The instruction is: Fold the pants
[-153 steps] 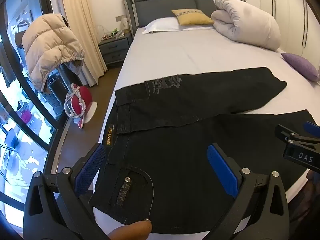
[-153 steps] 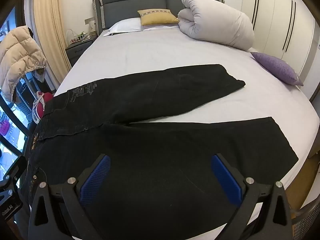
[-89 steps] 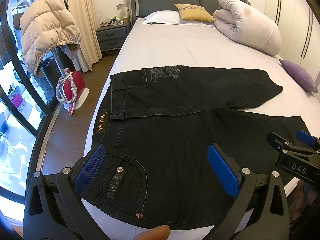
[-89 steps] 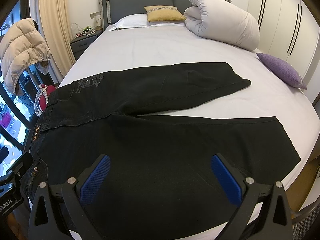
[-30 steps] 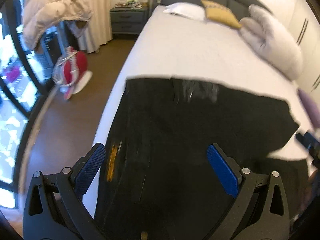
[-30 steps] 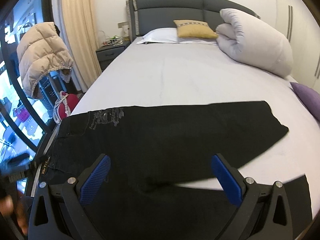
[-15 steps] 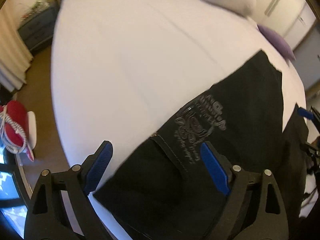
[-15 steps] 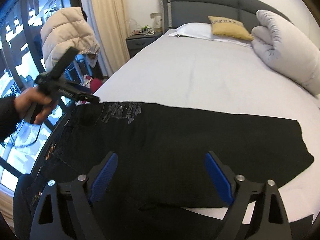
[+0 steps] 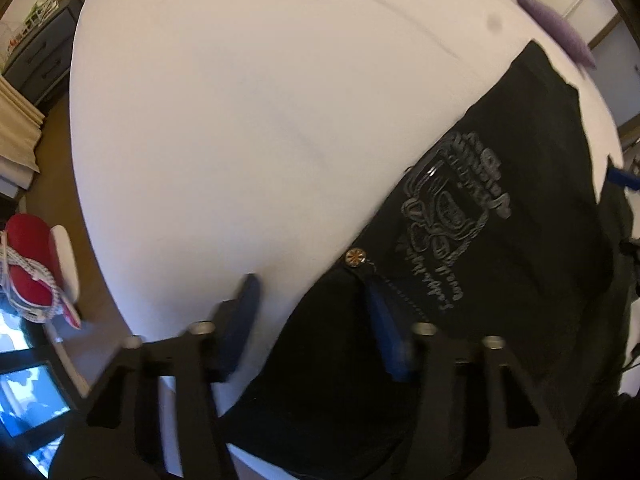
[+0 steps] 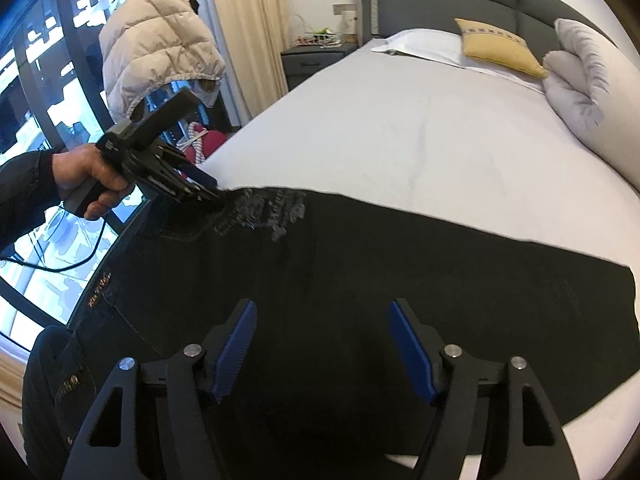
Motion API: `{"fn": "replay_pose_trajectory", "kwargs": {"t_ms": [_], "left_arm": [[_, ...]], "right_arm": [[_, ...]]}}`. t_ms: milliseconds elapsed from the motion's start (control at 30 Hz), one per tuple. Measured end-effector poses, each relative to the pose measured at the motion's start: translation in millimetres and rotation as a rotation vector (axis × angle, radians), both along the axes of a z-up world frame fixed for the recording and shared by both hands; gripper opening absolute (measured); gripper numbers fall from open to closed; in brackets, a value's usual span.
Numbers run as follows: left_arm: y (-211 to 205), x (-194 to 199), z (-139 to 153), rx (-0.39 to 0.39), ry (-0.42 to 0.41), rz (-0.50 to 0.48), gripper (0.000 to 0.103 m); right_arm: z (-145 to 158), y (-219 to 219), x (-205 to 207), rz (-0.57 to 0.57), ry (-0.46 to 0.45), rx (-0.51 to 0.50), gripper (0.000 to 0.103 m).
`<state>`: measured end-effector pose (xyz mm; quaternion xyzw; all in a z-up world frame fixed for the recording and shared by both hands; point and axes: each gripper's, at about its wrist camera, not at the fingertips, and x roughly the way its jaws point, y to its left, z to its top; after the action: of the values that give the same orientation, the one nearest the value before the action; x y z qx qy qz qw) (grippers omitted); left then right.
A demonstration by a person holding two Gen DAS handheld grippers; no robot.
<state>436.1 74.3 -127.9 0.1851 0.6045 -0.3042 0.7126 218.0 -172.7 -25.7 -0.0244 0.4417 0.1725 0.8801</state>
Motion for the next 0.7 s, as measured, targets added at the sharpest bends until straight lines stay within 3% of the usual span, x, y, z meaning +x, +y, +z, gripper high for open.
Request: {"fn": "replay_pose_trajectory", "kwargs": {"t_ms": [33,100,233,467,700], "left_arm": [[0,-1,1,0.006,0.003,-0.012,0.03],[-3,-6,4,0.023,-0.005,-0.041,0.009],[-4,-26,15,0.035,-0.098,-0.058,0.005],[34,-72,63,-0.11,-0.254,0.007,0.004],[31,-132,94,-0.135,-0.366,-0.024,0.004]], "right_arm": [[1,4,4,0.009,-0.001,0.0,0.071],[4,9,11,0.024,-0.003,0.004,0.071],[8,19,28,0.054,-0.015,-0.006,0.071],[15,33,63,0.149,-0.038,-0.083,0.067],[15,58,103,0.36,0.009,-0.179,0.062]]}}
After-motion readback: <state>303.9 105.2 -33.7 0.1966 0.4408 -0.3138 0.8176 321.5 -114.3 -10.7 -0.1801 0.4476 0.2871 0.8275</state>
